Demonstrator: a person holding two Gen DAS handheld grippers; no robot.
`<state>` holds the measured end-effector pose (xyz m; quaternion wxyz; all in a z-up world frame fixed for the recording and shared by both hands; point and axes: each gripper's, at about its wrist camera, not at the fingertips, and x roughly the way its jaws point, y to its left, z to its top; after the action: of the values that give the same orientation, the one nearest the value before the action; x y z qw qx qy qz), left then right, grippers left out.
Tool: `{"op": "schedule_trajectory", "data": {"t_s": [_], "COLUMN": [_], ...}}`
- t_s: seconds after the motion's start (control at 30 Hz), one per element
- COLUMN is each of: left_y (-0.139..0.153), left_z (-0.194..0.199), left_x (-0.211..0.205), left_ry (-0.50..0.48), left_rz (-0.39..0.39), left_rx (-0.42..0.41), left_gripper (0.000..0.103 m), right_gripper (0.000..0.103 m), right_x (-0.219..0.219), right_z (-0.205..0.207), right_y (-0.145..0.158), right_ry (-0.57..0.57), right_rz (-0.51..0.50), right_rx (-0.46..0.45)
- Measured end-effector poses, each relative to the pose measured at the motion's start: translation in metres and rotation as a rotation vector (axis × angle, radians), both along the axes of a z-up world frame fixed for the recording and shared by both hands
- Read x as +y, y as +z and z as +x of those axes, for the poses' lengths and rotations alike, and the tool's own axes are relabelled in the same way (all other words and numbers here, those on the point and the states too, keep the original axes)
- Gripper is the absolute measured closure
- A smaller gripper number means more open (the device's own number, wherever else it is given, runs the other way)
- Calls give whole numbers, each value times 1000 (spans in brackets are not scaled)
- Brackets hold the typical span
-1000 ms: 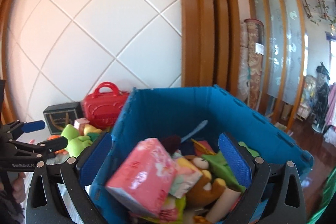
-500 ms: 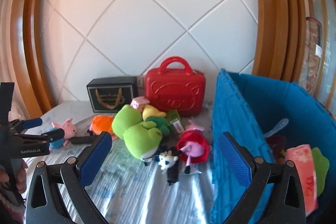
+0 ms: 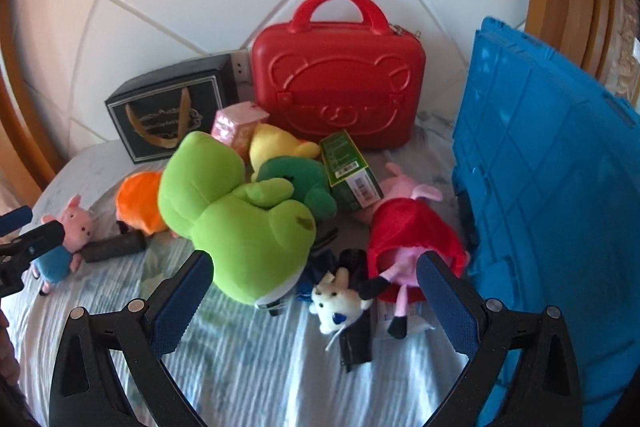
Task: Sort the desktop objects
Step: 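Withdraw both tools from the bin toward the green frog plush, then grasp the large green frog plush with both tools from either side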
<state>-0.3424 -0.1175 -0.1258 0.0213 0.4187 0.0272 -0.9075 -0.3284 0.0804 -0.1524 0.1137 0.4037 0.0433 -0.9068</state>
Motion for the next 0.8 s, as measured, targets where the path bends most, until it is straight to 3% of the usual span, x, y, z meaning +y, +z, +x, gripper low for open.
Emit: {"op": "schedule_trajectory", "data": {"t_s": [0.3, 0.4, 0.43, 0.57, 0.67, 0.8], "left_y": [-18, -47, -58, -76, -82, -88], "left_z": [-135, -163, -161, -107, -61, -2], "left_x": [25, 39, 43, 25, -4, -21], "left_ry": [-66, -112, -124, -96, -45, -29], "left_rz": [42, 18, -16, -44, 2, 36], "left_rx": [6, -99, -134, -117, -153, -180], "left_gripper": [5, 5, 5, 5, 5, 5], "right_gripper": [0, 0, 0, 0, 0, 0], "right_x": [-31, -46, -48, -47, -44, -50], "right_z": [-91, -93, -87, -56, -33, -2], "right_y": [-61, -82, -86, -97, -105, -106], "right_ry": [11, 82, 106, 168, 188, 219], "right_rz": [-7, 0, -11, -46, -65, -10], "right_rx": [-63, -100, -103, -138, -180, -208]}}
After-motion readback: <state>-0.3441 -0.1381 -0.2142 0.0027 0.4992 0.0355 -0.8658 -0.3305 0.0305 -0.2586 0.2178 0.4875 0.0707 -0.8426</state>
